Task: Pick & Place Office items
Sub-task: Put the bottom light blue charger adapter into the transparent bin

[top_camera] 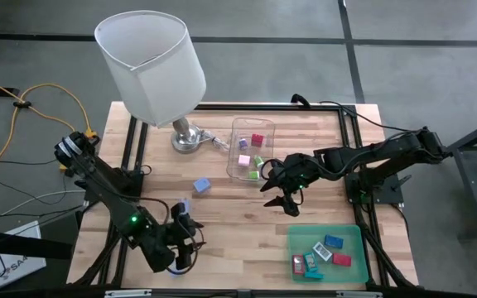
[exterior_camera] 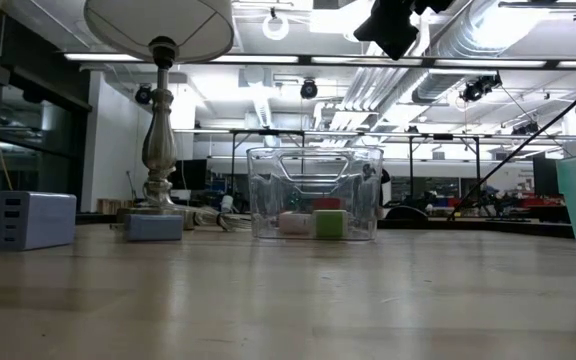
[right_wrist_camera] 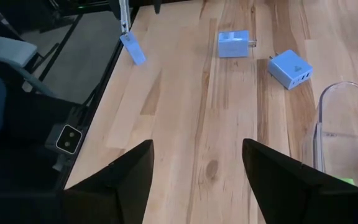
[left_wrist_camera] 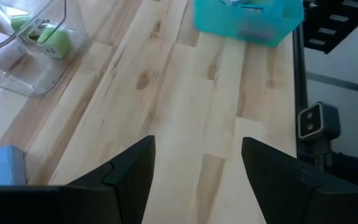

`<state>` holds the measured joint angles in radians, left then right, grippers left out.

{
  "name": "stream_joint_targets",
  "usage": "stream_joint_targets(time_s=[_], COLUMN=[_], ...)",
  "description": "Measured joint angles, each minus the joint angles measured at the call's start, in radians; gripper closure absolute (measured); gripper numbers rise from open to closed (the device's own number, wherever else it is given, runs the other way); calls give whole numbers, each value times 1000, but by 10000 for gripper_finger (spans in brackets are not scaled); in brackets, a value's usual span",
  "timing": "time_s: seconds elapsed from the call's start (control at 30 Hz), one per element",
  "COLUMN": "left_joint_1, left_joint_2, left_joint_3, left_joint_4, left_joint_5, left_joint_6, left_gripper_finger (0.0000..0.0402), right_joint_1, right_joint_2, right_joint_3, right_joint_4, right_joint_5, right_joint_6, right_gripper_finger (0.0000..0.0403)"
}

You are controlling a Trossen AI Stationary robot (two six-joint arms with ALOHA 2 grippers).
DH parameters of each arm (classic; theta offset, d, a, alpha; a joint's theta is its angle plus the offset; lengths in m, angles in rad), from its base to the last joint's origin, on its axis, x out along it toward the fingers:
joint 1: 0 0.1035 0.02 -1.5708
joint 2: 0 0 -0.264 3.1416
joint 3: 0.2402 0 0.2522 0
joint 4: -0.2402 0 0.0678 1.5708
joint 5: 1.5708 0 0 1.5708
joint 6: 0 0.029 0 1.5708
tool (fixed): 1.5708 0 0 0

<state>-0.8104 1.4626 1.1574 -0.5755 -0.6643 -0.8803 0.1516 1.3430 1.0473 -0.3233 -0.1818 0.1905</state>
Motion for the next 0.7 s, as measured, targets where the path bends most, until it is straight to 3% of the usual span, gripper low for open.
stream_joint_targets(time_s=[0.17,0.7], left_joint_1=[-6,-6], left_joint_2=[-9,-13], left_joint_3=[0,0], left_joint_4=[-3,-4], left_joint_5=[7,207], left_joint_6=[-7,-61], left_gripper_finger=[170,170], right_joint_1=[0,0], right_joint_2=[0,0], right_joint_3=[0,0], right_joint_4=[2,3], right_joint_5=[0,0], right_joint_6=[0,0], right_gripper_finger=[171,171])
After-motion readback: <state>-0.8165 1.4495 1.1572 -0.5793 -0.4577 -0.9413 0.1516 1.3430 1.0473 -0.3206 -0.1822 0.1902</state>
